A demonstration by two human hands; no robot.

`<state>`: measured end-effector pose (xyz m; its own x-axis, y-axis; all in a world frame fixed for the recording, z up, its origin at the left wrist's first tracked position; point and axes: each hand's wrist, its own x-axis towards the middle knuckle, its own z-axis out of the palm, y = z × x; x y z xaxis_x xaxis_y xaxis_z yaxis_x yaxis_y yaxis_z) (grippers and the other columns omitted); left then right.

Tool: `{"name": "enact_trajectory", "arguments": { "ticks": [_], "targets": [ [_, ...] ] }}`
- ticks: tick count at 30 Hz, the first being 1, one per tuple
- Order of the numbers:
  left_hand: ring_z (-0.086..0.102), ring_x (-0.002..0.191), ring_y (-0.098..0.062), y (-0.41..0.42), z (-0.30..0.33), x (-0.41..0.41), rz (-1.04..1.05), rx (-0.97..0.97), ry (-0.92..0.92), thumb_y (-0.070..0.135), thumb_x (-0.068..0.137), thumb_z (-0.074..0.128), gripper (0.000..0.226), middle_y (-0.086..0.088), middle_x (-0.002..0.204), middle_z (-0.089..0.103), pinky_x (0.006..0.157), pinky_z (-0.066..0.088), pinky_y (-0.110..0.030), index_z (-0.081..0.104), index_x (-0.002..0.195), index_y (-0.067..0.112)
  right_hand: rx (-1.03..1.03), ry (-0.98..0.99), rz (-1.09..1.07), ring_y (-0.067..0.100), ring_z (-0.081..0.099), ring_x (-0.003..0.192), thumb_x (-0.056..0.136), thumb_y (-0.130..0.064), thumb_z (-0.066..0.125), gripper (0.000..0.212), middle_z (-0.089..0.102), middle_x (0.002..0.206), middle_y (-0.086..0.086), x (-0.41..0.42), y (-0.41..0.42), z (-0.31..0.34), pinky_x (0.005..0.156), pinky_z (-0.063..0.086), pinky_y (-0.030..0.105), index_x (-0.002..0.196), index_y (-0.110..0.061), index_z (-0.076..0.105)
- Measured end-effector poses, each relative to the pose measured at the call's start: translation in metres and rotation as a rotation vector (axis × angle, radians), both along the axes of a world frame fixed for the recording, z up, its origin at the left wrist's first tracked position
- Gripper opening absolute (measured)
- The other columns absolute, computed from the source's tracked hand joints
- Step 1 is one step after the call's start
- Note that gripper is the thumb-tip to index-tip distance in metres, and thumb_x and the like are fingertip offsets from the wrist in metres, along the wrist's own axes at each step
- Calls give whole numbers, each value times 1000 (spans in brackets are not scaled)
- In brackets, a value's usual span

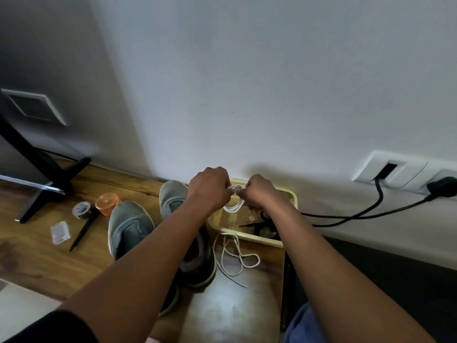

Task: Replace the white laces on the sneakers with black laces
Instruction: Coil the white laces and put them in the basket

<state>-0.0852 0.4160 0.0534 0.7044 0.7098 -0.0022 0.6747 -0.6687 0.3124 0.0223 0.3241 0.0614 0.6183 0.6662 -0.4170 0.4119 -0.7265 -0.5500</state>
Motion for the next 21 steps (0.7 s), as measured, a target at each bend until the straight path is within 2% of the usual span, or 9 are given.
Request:
{"name": "enact_trajectory", "arguments": {
  "ticks": [2,4,8,12,16,19,21],
  "targets": [
    [69,97,-28,-2,-8,9,-38,65,46,40,93,75,20,-5,105,72,74,50,-32,73,103,23,34,55,-80,27,68,49,101,-14,64,21,74,74,19,5,1,-10,51,58,33,102,7,65],
    [69,100,-30,-3,-14,16,-76,120,79,40,95,73,21,-7,109,71,73,45,-32,72,107,23,64,108,-154,31,75,60,100,-8,62,15,75,72,19,8,2,-21,64,65,41,102,7,61],
    [69,103,-33,2,-25,21,-117,215,126,38,96,70,23,-9,112,71,72,41,-33,71,113,21,76,148,-210,29,77,63,100,-5,61,12,74,65,15,9,7,-39,73,66,43,94,3,56],
    [70,102,-32,4,-34,22,-125,243,155,33,94,73,24,-9,111,72,72,43,-34,72,115,21,83,124,-201,25,76,60,94,-2,68,10,74,63,13,10,13,-50,73,66,42,88,3,62],
    [70,102,-33,6,-37,20,-122,239,134,33,94,74,27,-10,112,72,75,48,-36,72,118,20,86,-20,-153,13,70,47,89,-2,68,5,68,51,3,11,14,-55,57,60,25,85,-1,66],
    [69,102,-34,8,-37,17,-118,235,97,29,96,71,23,-11,113,72,78,51,-38,73,117,20,109,-89,-109,21,72,50,87,3,63,5,71,57,9,12,10,-50,61,65,35,84,1,67],
    [69,103,-35,9,-33,14,-119,217,60,26,96,70,22,-11,113,73,79,52,-38,75,116,22,108,-197,-71,29,74,61,81,4,64,6,72,65,12,12,6,-39,63,64,39,79,-2,65]
  ]
}}
